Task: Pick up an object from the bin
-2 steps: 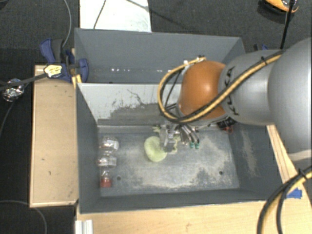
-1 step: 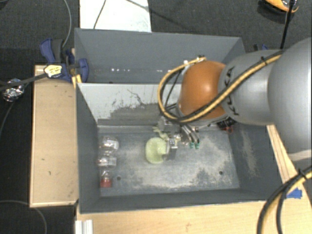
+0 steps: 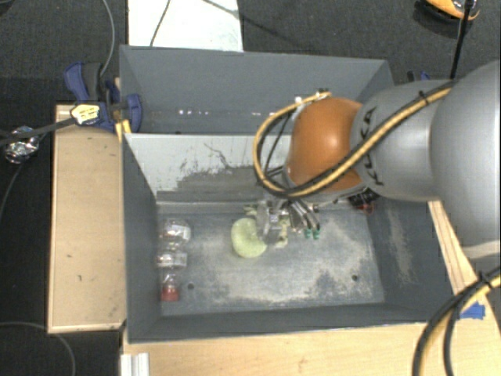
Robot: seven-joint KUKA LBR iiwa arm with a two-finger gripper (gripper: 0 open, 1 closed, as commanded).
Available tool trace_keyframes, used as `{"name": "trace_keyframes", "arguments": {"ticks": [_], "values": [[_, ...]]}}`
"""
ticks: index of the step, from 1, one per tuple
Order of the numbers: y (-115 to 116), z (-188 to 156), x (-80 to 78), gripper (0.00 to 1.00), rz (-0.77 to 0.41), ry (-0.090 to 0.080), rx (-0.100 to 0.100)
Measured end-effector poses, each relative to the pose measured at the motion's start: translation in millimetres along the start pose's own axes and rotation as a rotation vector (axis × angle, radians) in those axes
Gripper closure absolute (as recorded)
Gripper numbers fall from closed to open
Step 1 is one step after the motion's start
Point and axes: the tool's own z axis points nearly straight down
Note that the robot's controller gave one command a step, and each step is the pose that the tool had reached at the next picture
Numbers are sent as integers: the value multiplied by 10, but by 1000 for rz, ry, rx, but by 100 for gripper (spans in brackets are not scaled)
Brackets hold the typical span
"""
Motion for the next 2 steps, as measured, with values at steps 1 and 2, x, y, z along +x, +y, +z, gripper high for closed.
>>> {"name": "trace_keyframes", "arguments": {"ticks": [1,2], "values": [[-2,0,0,0,1,0,0],[-1,1,1,100,2,0,0]]}}
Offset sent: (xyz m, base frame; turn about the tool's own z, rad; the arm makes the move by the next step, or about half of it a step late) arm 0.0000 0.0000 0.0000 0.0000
